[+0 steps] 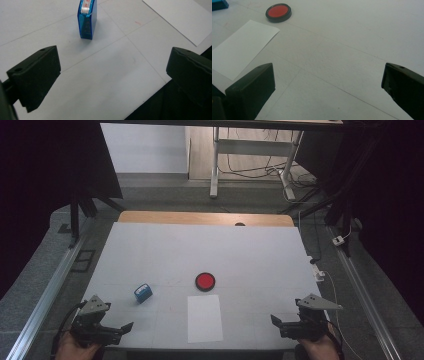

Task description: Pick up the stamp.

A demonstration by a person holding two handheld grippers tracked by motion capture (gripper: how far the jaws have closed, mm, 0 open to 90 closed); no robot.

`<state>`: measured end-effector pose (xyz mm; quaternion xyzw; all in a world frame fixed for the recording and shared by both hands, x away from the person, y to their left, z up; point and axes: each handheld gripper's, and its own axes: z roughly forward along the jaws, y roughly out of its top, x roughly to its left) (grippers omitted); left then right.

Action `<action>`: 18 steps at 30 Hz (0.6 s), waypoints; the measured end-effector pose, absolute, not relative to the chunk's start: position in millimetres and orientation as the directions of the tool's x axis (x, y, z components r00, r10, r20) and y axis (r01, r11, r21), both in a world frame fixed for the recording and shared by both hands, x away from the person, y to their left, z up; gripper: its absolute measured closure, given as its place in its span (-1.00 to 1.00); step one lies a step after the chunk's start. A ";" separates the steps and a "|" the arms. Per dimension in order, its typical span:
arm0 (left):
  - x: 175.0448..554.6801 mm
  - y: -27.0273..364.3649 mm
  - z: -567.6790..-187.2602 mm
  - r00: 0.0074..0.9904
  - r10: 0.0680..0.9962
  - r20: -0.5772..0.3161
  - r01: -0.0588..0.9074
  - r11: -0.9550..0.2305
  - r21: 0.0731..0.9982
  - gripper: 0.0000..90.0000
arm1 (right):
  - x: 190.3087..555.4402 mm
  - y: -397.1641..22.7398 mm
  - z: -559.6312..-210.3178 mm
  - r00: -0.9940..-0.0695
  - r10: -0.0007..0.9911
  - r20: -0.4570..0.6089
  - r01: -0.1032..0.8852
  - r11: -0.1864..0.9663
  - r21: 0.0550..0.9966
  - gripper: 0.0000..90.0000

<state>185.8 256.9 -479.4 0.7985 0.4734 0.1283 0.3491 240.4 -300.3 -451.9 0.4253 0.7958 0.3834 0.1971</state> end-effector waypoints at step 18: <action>187.7 257.8 -479.9 0.512 0.849 -0.134 0.672 -0.299 0.678 -1.00 | 241.0 -300.8 -452.2 -0.583 0.811 0.039 0.535 0.348 0.769 -1.00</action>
